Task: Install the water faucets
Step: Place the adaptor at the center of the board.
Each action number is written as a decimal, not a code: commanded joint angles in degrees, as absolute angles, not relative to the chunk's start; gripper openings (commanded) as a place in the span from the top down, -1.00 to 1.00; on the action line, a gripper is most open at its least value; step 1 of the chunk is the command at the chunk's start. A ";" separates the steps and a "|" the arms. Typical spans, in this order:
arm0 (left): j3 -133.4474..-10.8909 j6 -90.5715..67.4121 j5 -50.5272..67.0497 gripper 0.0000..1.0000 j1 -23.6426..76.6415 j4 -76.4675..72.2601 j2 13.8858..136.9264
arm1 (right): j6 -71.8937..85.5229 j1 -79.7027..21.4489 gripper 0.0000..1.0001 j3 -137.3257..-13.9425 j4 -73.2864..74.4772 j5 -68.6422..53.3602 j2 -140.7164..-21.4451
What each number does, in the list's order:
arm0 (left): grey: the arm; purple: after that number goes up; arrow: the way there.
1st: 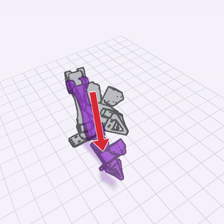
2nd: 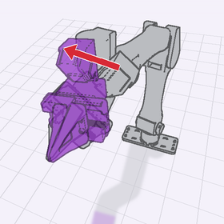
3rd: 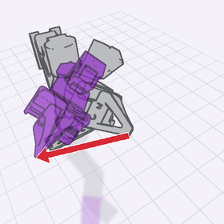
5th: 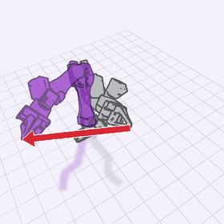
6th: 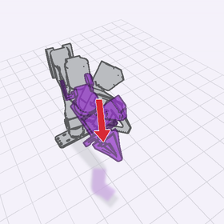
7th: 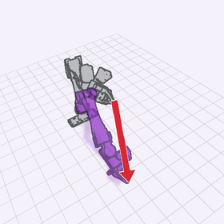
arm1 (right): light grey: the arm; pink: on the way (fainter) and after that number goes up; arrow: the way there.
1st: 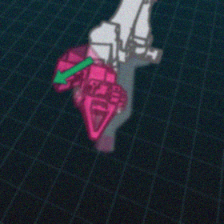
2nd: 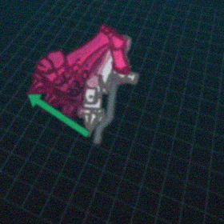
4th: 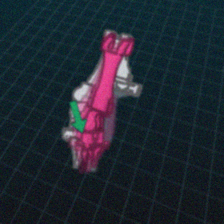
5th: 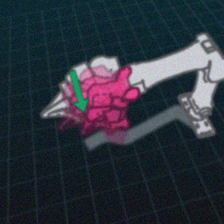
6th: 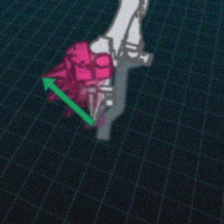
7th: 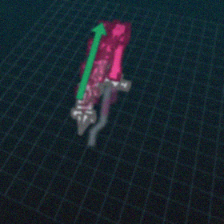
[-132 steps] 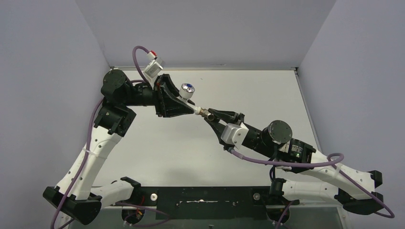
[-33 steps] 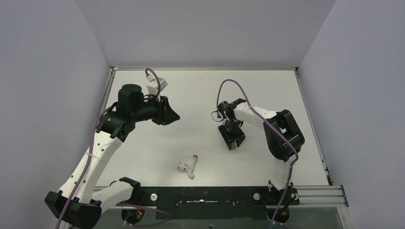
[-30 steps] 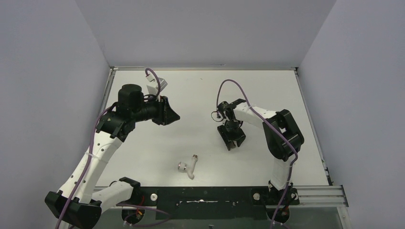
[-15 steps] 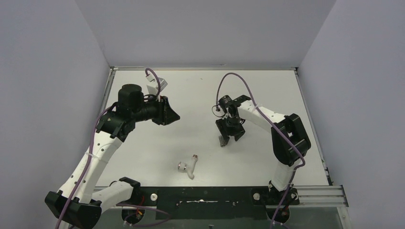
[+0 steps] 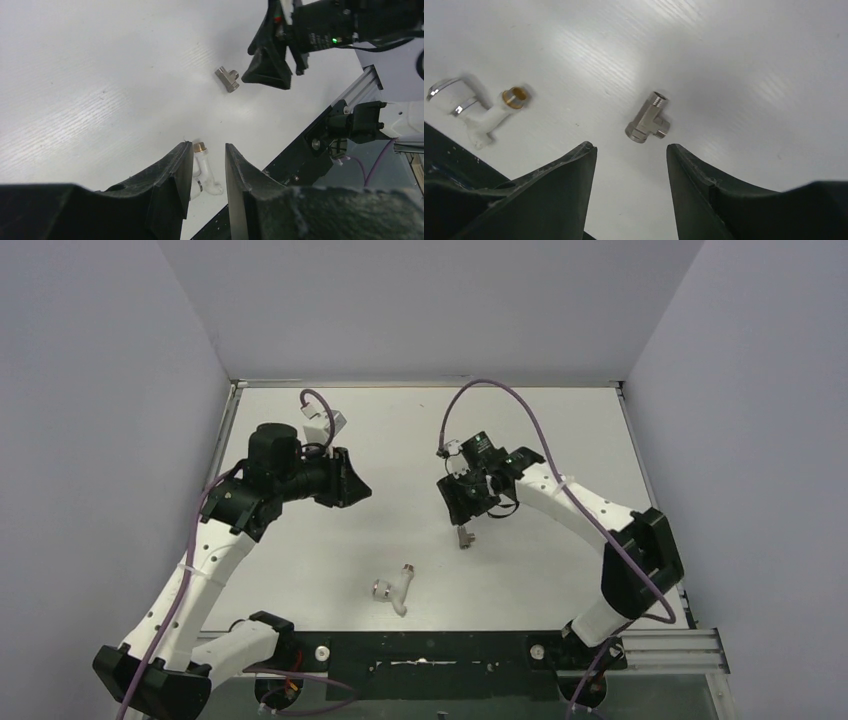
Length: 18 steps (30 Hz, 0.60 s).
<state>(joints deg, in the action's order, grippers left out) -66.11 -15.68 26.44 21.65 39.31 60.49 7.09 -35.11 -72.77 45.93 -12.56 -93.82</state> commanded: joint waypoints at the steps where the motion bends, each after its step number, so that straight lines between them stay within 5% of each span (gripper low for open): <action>1: -62.58 -21.20 22.85 0.41 21.71 38.43 56.07 | -3.87 -41.90 -0.10 -64.34 27.41 -18.42 -82.41; 8: -61.57 -25.12 18.85 0.35 21.58 35.34 52.47 | -27.05 -53.90 -0.09 -47.97 4.87 -29.16 -73.68; 18: -62.91 -22.62 17.03 0.34 21.53 38.27 51.19 | -55.15 -55.47 -0.13 -58.24 23.74 -42.88 -87.17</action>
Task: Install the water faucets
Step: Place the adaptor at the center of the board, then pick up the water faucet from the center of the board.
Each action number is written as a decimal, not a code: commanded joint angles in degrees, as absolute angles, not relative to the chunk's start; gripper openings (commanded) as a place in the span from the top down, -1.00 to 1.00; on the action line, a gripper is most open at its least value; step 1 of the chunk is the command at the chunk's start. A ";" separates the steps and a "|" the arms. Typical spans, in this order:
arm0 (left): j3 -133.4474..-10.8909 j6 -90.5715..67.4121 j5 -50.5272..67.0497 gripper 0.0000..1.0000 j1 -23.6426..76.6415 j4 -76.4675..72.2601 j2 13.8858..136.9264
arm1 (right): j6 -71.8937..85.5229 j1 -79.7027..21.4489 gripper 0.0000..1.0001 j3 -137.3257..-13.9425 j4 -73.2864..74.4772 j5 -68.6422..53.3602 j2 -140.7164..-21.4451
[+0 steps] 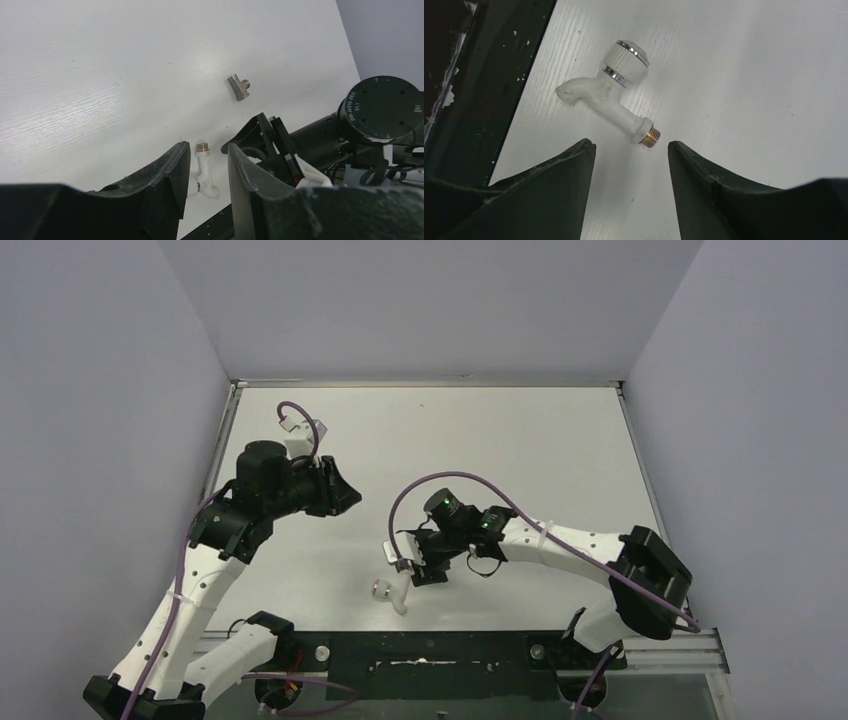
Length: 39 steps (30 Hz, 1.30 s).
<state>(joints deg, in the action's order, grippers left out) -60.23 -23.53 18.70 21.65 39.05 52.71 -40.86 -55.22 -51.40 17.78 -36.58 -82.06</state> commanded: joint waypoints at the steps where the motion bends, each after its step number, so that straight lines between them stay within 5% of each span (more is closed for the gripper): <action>1: -63.10 -22.30 16.54 0.34 21.53 38.76 50.93 | -56.91 -55.46 -0.13 -60.31 26.27 -42.66 -89.15; 30: -65.56 -20.11 10.55 0.31 21.27 41.91 47.88 | -69.49 -56.54 -0.09 -71.33 34.73 -36.61 -106.45; 39: -65.88 -19.71 10.48 0.31 21.27 42.21 47.90 | -69.44 -55.83 0.16 -75.64 40.72 -35.07 -111.01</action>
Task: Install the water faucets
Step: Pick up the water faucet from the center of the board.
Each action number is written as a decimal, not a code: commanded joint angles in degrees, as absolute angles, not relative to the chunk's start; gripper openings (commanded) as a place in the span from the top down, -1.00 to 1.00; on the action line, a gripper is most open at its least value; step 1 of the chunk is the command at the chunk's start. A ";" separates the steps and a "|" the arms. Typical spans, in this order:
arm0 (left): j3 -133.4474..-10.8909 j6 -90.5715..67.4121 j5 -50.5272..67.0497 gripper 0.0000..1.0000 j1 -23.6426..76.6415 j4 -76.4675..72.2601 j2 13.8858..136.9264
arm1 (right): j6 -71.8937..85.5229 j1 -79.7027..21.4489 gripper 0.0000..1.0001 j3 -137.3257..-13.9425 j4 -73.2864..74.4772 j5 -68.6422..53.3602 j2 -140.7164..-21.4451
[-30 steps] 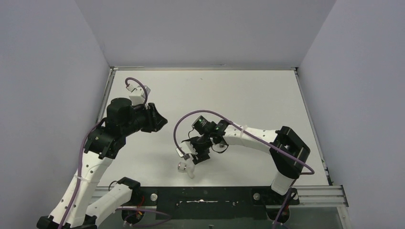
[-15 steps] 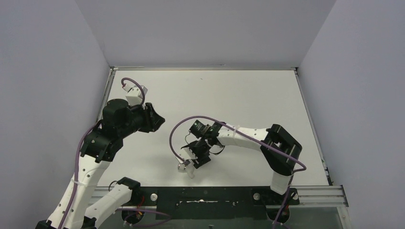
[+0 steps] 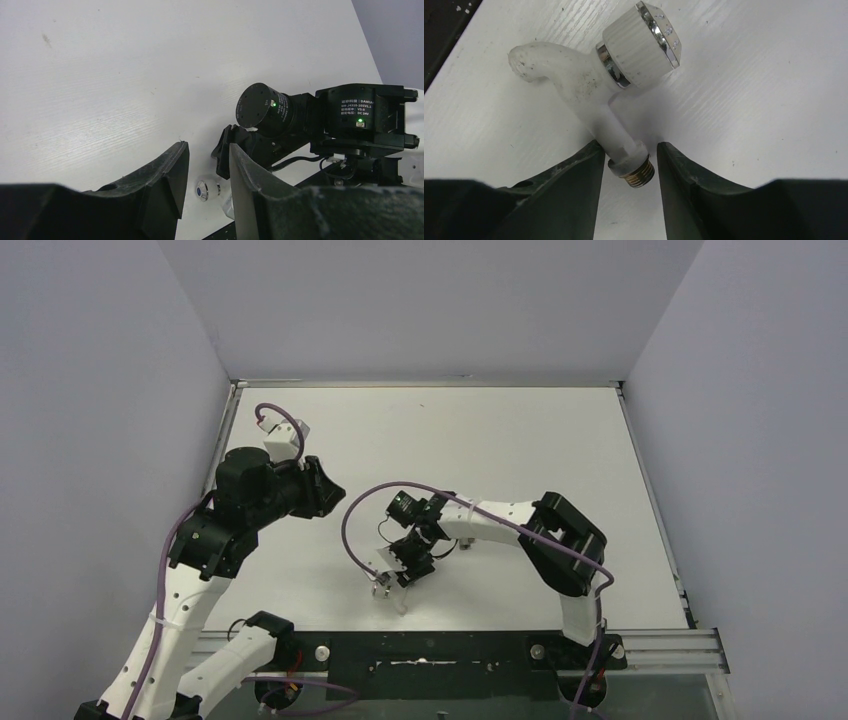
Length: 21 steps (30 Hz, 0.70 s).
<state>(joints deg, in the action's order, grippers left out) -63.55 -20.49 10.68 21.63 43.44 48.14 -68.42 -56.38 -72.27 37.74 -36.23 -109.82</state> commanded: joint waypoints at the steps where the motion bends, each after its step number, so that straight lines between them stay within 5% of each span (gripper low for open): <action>1: -65.91 -19.72 10.44 0.31 21.27 42.27 47.97 | -69.36 -55.86 0.21 -75.76 41.39 -35.00 -111.30; 13: -66.58 -19.42 10.09 0.29 21.27 40.56 48.25 | -51.30 -55.19 0.92 -65.86 26.46 -33.01 -103.20; 21: -66.91 -21.26 13.47 -0.09 21.18 32.87 46.09 | -29.31 -52.92 1.00 -50.39 -1.15 -25.11 -83.56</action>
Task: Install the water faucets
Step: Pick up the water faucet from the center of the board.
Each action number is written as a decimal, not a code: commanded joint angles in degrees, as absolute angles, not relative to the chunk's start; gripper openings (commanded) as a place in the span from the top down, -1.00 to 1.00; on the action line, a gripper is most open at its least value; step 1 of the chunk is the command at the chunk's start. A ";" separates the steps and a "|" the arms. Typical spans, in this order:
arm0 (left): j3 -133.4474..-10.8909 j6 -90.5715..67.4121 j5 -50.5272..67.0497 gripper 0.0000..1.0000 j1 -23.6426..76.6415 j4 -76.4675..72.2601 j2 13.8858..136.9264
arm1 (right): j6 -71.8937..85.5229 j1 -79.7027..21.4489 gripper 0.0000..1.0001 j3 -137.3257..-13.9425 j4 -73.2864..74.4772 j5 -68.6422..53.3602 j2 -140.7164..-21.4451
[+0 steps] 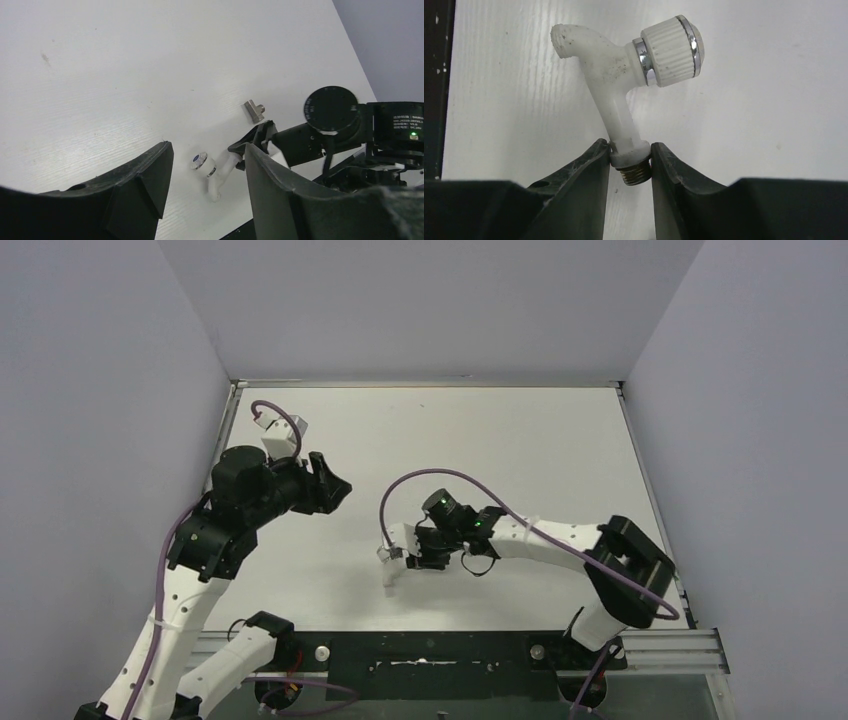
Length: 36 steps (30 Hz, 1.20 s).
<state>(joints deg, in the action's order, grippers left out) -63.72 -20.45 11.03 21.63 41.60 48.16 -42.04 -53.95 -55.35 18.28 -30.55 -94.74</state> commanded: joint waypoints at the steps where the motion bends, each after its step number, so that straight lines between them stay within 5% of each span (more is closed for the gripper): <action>1: -66.92 -21.66 14.20 -0.12 21.18 31.74 45.75 | -27.39 -52.64 1.00 -49.11 -3.31 -22.69 -81.57; 14: -62.48 -27.53 32.07 -0.30 21.18 15.74 49.21 | -23.24 -52.37 1.00 -39.20 -18.01 1.74 -58.86; 36: -60.05 -33.20 47.29 -0.49 24.43 1.51 56.77 | -32.05 -57.55 1.00 -47.23 -16.29 1.33 -53.45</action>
